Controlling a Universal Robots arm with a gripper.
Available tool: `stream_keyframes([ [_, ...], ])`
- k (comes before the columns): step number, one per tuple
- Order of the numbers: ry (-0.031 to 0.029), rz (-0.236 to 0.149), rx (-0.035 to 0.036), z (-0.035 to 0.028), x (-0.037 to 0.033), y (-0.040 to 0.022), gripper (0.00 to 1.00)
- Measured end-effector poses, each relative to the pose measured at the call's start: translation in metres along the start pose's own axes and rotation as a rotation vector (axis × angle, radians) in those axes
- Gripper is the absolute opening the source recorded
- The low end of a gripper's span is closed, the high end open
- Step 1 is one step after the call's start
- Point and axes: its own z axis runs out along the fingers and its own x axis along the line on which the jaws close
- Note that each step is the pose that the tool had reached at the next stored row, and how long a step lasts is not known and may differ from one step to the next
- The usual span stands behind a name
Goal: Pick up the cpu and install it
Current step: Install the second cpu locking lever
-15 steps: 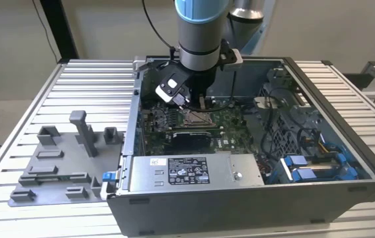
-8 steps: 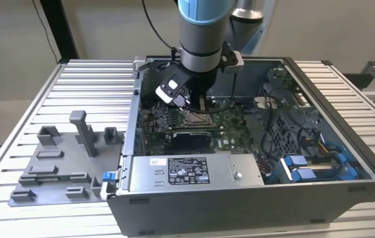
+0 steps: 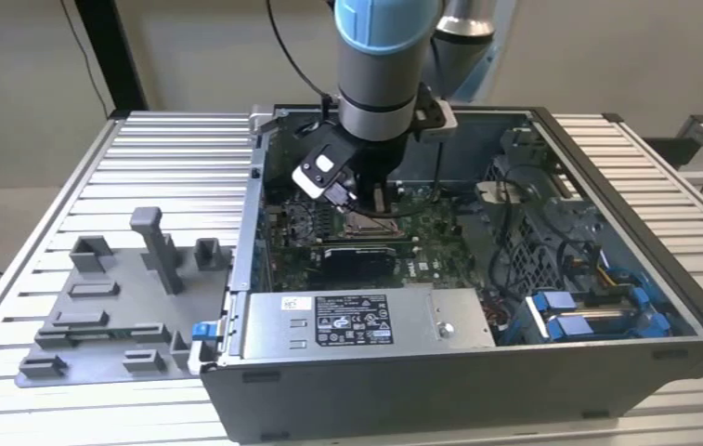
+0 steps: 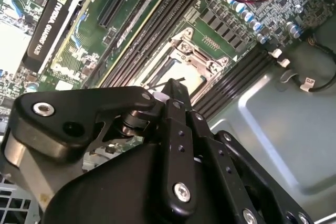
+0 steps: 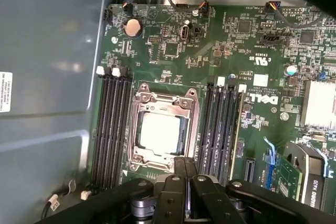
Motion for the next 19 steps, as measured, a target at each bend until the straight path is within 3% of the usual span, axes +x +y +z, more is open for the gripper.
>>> stream_keyframes([
  [10, 0.0001, 0.012, -0.0028, 0.0100, -0.0007, -0.0034, 0.00],
  [19, 0.0085, 0.022, -0.0063, 0.0175, 0.0002, -0.0097, 0.00],
])
